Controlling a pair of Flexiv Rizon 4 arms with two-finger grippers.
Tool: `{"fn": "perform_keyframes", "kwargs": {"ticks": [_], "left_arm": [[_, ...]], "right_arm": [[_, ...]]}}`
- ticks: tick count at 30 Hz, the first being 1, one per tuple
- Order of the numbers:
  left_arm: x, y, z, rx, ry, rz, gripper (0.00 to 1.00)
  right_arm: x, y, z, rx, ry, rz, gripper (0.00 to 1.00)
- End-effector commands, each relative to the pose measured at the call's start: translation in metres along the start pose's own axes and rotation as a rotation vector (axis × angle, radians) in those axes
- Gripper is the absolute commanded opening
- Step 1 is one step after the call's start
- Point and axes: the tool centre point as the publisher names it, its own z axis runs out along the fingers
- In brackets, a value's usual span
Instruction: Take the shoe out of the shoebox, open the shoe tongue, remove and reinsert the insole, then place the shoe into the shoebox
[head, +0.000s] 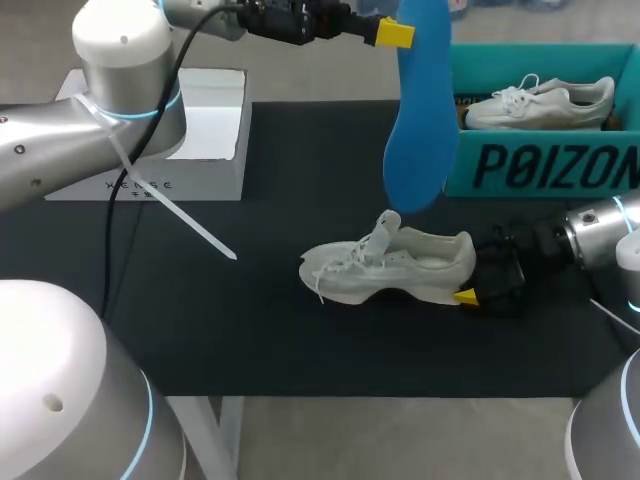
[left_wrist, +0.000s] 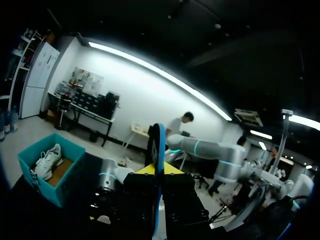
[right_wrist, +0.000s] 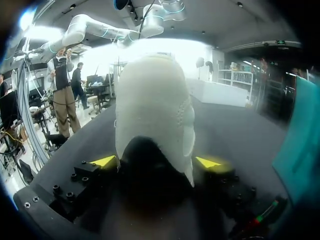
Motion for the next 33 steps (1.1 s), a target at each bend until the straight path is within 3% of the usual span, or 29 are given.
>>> {"fn": "perform_keyframes", "kwargs": {"ticks": [1,9,20,29,33], "left_arm": [[-0.001,-0.001,0.000,-0.002,0.003,0.001,0.00],[-0.001,-0.001,0.000,-0.002,0.003,0.001,0.00],[-0.001,-0.001,0.000,-0.002,0.003,0.001,0.00],[-0.001,-0.001,0.000,-0.002,0.003,0.001,0.00],[-0.001,-0.001,0.000,-0.002,0.003,0.001,0.00]], "right_arm": [[0.009,0.002,-0.014,0.029,-0.039,0.003,1.00],[0.010,0.007,-0.040,0.097,-0.070,0.000,1.00],[0.008,0.047,-0.054,0.373,-0.104,-0.034,1.00],[0.002,0.074,-0.071,0.484,-0.134,-0.036,1.00],[-0.003,0.087,-0.068,0.532,-0.127,-0.037,1.00]]}}
